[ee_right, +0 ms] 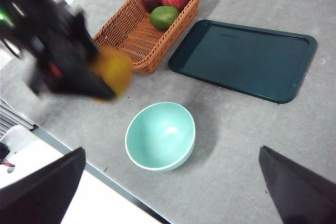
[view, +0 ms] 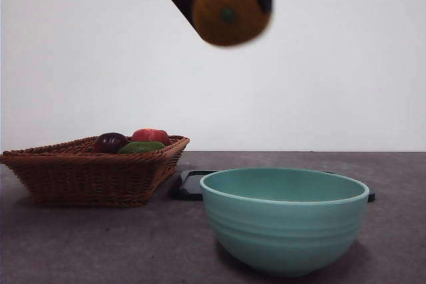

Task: Pick up the wifruite, put it on the bowl, pick up the plate, put it on desk

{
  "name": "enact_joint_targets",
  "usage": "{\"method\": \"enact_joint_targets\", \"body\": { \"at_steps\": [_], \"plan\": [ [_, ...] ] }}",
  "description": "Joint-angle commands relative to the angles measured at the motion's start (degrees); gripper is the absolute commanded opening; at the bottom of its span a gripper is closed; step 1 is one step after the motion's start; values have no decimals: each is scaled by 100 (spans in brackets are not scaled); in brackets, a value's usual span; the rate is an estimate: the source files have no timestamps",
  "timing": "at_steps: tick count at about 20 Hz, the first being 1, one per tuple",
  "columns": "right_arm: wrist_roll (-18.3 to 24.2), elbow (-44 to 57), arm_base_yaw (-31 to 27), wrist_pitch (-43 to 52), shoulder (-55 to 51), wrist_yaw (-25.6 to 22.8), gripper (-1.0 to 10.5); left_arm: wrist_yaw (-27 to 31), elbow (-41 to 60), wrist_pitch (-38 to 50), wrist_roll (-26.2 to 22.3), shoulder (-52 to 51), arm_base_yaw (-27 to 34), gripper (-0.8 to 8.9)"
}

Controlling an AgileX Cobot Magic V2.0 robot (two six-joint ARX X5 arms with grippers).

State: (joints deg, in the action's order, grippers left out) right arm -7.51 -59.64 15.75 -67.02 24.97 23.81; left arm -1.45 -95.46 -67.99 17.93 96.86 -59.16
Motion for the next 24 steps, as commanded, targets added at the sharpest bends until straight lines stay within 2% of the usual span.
{"method": "enact_joint_targets", "body": {
  "at_steps": [1, 8, 24],
  "plan": [
    [-72, -118, 24, 48, -4, -7, 601, 4, -116, 31, -55, 426, -170, 181],
    [-83, -118, 24, 48, -4, -7, 601, 4, -116, 284, -125, 1333, -356, 181],
    [-83, -118, 24, 50, -4, -7, 601, 4, -116, 638, -269, 2308, -304, 181]
  ]
}}
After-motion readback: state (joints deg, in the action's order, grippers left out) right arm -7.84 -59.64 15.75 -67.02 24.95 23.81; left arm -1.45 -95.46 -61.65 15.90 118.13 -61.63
